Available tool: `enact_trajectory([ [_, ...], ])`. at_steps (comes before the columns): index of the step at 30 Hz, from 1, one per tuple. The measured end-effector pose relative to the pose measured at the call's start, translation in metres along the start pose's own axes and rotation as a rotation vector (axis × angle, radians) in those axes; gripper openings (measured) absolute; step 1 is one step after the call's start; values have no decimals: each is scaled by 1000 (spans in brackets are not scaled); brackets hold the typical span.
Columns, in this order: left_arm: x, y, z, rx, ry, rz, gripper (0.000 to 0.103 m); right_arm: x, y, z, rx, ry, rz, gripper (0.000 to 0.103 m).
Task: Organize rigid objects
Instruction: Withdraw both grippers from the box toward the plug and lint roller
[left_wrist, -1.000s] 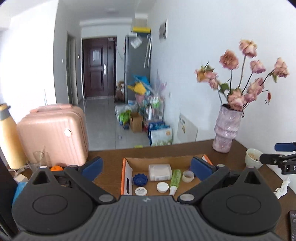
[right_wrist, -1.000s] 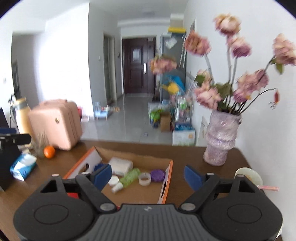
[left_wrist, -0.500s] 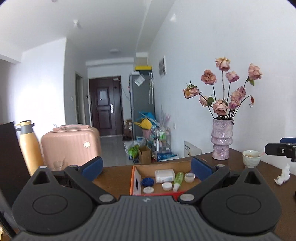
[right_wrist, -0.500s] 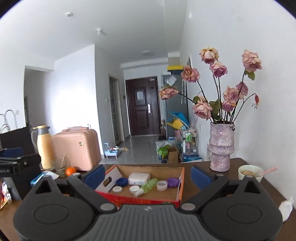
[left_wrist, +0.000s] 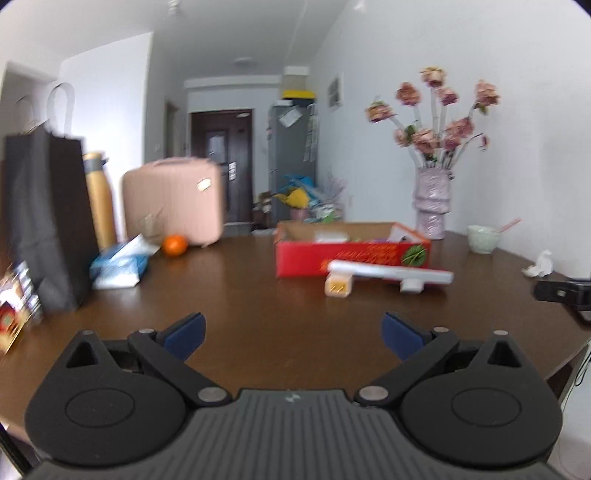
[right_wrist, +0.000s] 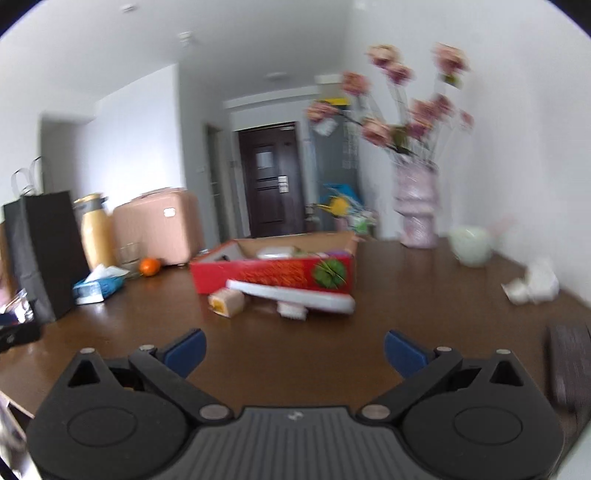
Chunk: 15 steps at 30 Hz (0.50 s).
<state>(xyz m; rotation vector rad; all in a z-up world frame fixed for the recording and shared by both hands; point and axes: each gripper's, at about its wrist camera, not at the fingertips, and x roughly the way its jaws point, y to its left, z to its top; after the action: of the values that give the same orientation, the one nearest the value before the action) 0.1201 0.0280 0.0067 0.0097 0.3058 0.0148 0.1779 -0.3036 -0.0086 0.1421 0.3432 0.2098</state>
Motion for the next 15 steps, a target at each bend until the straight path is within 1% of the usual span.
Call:
enact_trajectory([
  [2,-5,10,-8,-16,24,10,103,-4,-4,-14,25,22,-28,103],
  [4,-5,17,-11,-18,34,9,103,-6,-8,-22,31,53,-16,103],
  [5,-3,18,-9,-21,32,17,103,-8,-9,-25,35,47,-20,103],
  [7,1,20,-7,-50,29,40,103,-9,-9,-25,38,36,-29,103],
  [9,5,21,-7,-68,43,32,103,-7,-9,-24,31,32,-33,103],
  [12,7,20,-11,-60,46,22,103,1,-7,-22,28,52,-31,103],
  [15,13,20,-15,-54,61,27,103,4,-2,-22,13,52,-35,103],
])
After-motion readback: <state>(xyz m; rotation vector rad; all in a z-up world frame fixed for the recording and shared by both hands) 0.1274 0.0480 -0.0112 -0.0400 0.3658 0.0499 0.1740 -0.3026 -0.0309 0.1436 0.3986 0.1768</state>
